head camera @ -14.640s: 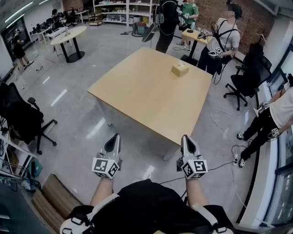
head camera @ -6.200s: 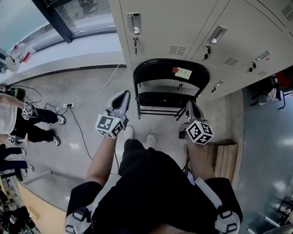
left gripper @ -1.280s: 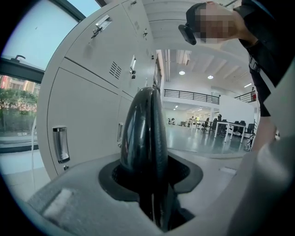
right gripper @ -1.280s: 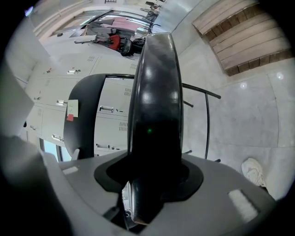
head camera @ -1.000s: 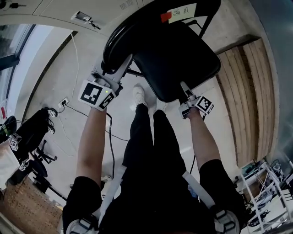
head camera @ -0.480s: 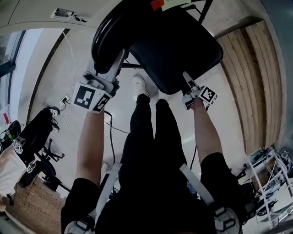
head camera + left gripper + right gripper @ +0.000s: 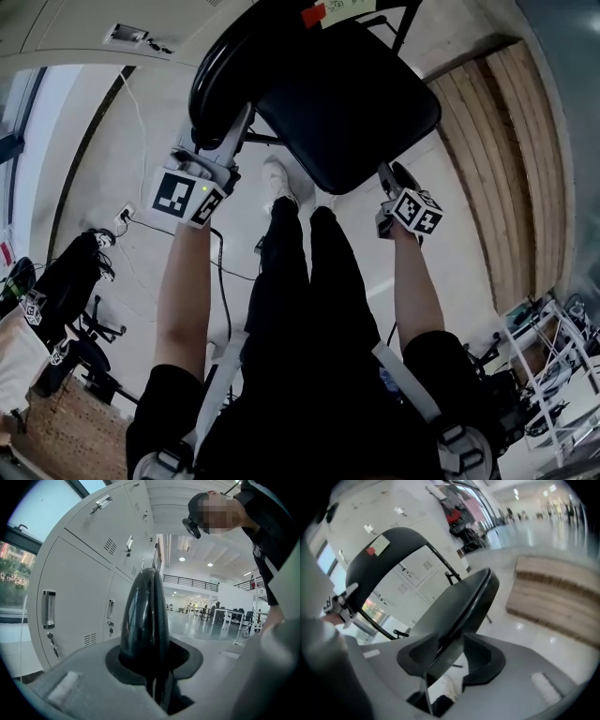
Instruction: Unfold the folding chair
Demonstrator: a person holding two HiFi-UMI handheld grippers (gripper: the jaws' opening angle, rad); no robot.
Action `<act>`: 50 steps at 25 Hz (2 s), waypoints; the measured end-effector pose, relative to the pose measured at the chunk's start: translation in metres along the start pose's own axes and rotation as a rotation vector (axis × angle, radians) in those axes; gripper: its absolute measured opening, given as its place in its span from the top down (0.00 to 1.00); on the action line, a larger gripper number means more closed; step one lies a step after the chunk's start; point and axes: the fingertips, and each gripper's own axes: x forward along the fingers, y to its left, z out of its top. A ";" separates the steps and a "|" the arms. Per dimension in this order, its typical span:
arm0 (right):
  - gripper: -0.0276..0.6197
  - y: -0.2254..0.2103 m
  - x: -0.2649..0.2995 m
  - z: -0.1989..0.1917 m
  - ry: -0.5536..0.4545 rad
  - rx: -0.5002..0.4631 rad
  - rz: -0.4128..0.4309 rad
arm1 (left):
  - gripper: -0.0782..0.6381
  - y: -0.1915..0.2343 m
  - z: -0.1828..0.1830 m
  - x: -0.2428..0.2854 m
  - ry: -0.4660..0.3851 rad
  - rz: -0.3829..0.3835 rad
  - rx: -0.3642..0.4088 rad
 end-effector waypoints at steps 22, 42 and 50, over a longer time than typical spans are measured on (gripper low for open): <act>0.95 0.079 0.103 -0.061 0.339 -0.516 -0.103 | 0.73 0.067 -0.019 0.011 -0.004 -0.014 -0.063; 0.95 0.047 0.133 -0.109 0.570 -0.534 -0.210 | 0.71 0.114 -0.059 0.024 0.013 -0.031 -0.158; 0.95 0.052 0.129 -0.104 0.530 -0.526 -0.224 | 0.70 0.119 -0.067 0.021 -0.012 -0.011 -0.216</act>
